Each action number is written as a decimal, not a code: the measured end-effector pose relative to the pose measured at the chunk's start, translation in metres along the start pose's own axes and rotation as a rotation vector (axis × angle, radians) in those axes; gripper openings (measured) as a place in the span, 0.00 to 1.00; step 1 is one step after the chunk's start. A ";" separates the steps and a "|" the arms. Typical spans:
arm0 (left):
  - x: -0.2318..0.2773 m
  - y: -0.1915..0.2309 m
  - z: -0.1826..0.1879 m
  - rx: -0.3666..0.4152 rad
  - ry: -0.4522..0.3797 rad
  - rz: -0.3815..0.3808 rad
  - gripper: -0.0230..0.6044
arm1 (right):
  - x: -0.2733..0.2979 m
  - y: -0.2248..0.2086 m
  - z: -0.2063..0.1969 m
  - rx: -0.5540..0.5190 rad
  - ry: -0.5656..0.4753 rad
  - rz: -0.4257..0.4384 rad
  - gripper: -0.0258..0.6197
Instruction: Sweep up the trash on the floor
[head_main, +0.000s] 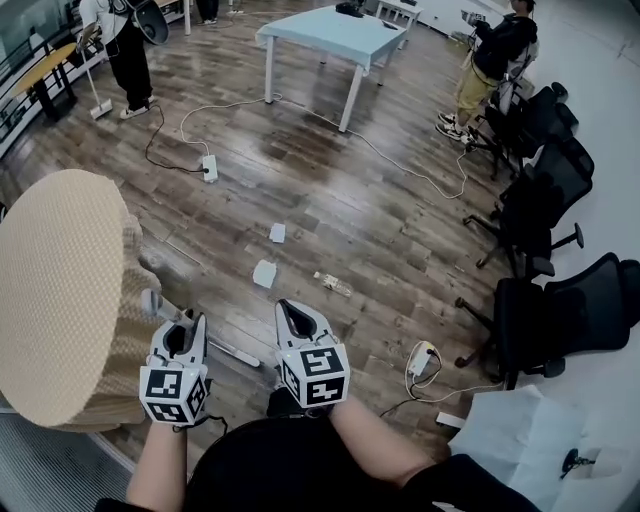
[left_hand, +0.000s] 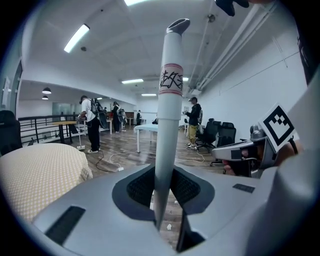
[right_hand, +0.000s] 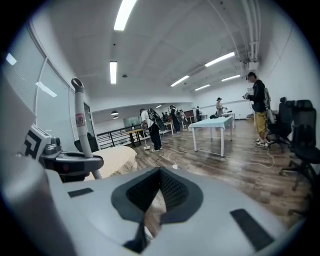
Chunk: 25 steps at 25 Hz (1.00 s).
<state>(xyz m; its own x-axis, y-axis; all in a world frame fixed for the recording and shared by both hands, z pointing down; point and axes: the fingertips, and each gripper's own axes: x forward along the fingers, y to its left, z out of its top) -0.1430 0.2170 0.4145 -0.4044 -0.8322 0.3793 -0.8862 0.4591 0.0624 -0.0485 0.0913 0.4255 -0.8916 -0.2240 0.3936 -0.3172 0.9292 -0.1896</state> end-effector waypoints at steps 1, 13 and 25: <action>0.013 -0.001 0.003 0.000 0.009 0.001 0.16 | 0.006 -0.012 0.001 0.007 0.008 -0.001 0.06; 0.135 -0.032 0.053 0.111 0.034 -0.105 0.16 | 0.037 -0.110 0.019 0.031 0.020 -0.042 0.06; 0.245 -0.043 0.075 0.210 0.067 -0.346 0.16 | 0.022 -0.156 0.002 0.104 0.052 -0.289 0.06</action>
<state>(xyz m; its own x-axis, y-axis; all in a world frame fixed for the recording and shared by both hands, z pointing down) -0.2208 -0.0302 0.4354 -0.0644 -0.9012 0.4286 -0.9971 0.0759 0.0098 -0.0190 -0.0595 0.4621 -0.7430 -0.4565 0.4894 -0.5887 0.7937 -0.1534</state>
